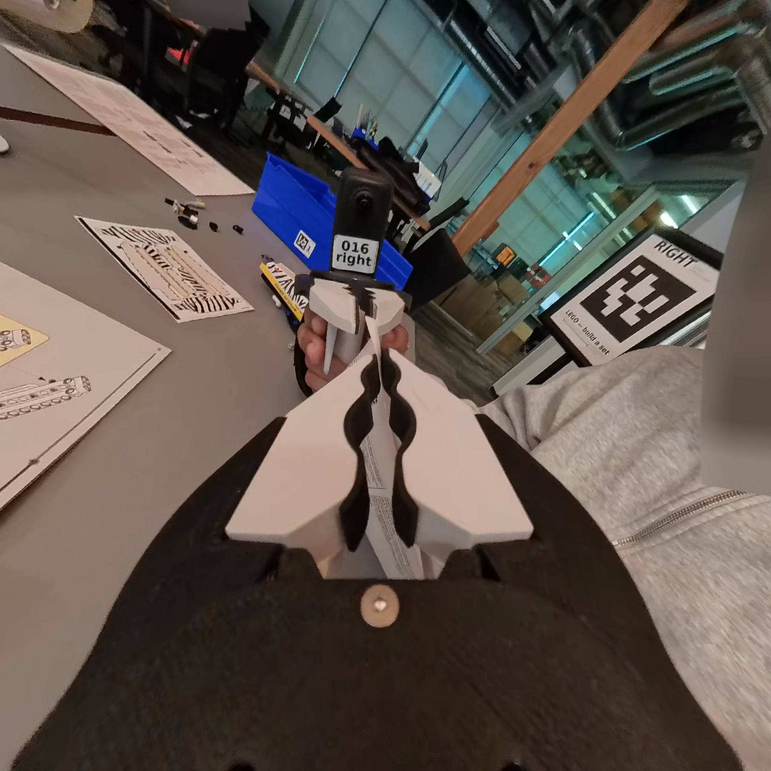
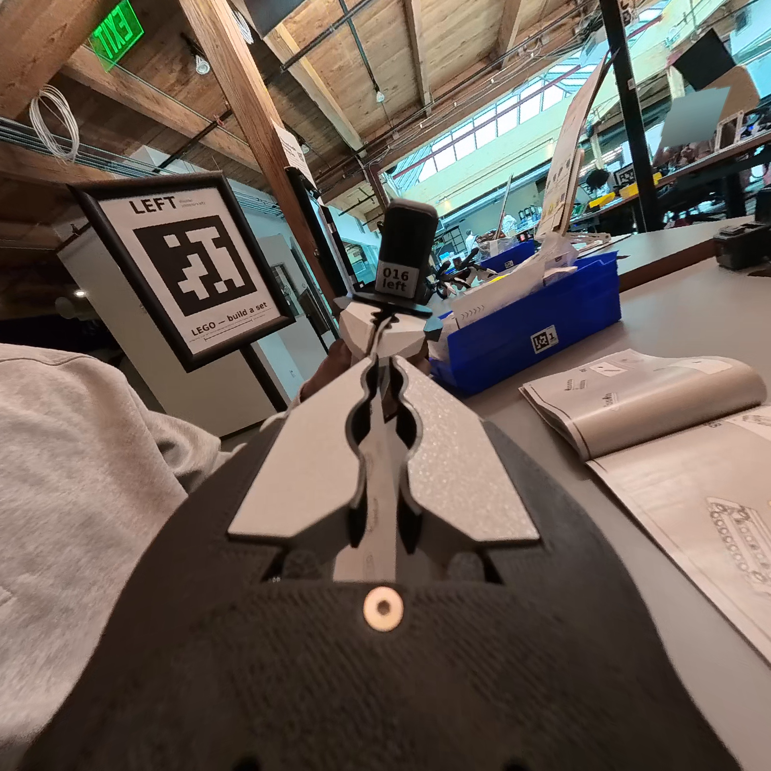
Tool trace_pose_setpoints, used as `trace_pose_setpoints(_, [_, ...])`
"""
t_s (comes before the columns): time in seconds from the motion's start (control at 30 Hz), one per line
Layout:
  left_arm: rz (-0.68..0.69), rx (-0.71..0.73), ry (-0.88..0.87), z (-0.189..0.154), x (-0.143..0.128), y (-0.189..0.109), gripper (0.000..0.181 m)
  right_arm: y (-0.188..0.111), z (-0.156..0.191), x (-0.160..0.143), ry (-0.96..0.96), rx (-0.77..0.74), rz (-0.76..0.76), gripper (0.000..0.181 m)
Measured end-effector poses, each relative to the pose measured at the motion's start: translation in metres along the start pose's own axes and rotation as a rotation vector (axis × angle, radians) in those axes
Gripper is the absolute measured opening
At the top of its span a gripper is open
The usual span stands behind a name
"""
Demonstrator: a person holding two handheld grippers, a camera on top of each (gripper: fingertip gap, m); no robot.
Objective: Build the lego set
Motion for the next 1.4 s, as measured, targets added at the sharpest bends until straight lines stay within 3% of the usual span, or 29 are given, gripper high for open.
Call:
trace_pose_setpoints(0.27, [0.017,0.001,0.017,0.001,-0.002,0.000,0.000,0.011,0.003,-0.008,-0.011,0.022,0.129,0.000])
trace_pose_setpoints(0.6, [0.003,-0.047,0.025,-0.001,-0.005,0.000,0.000,0.014,0.007,-0.007,-0.043,0.043,0.121,0.000])
trace_pose_setpoints(1.0, [-0.127,0.100,0.105,-0.008,0.000,0.003,0.000,0.012,0.007,0.000,-0.062,-0.046,0.064,0.000])
trace_pose_setpoints(1.4, [-0.202,0.119,0.051,0.004,-0.004,0.003,0.000,0.014,0.009,-0.002,-0.168,-0.187,0.086,0.000])
Point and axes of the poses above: each gripper's, where its closed fingertips meet, y out along the fingers, x out of its top, z = x × y across the jaws, the point moved 9 cm from there along -y, back along the fingers, and after that the axes turned 8 degrees about x, right-handed, at the moved point
